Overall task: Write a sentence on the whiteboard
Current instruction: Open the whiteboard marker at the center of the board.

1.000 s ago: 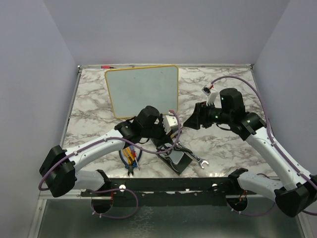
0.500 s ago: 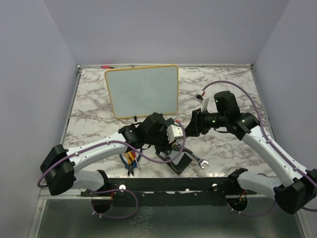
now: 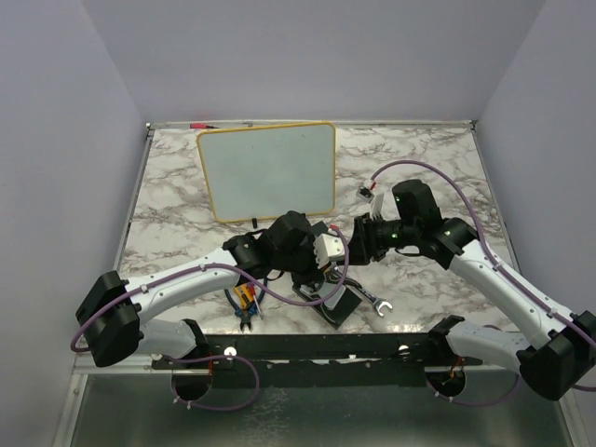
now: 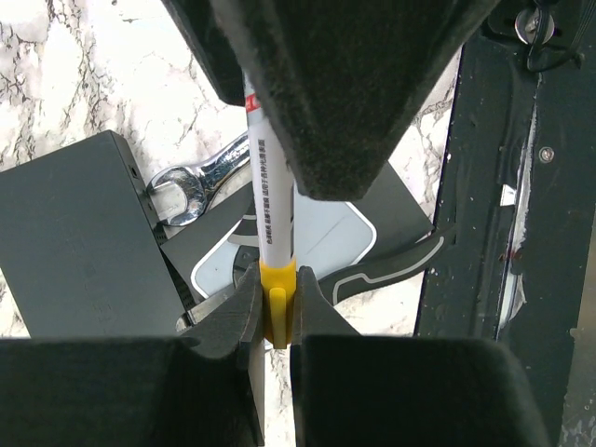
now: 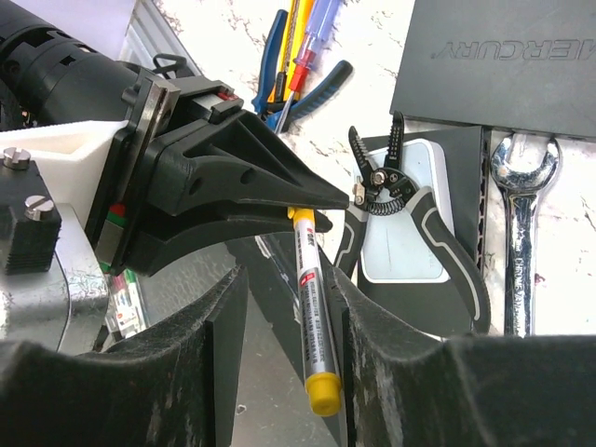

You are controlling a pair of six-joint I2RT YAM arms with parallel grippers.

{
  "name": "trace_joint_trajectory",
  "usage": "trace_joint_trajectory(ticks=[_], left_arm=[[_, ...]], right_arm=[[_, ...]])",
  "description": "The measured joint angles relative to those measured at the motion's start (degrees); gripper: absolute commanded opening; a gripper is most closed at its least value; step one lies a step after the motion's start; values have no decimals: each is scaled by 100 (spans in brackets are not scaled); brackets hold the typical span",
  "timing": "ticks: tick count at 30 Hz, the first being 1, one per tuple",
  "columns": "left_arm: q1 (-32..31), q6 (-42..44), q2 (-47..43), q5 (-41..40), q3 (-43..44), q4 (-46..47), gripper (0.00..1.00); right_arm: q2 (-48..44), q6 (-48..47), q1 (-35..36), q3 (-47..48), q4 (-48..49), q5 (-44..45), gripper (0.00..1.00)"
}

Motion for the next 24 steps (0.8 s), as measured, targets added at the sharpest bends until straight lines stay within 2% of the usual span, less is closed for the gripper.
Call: trace_joint_trajectory(ticks=[24], left_arm=[[-11, 79, 2, 0, 4, -52, 0]], right_arm=[[339, -219, 243, 7, -39, 133, 29]])
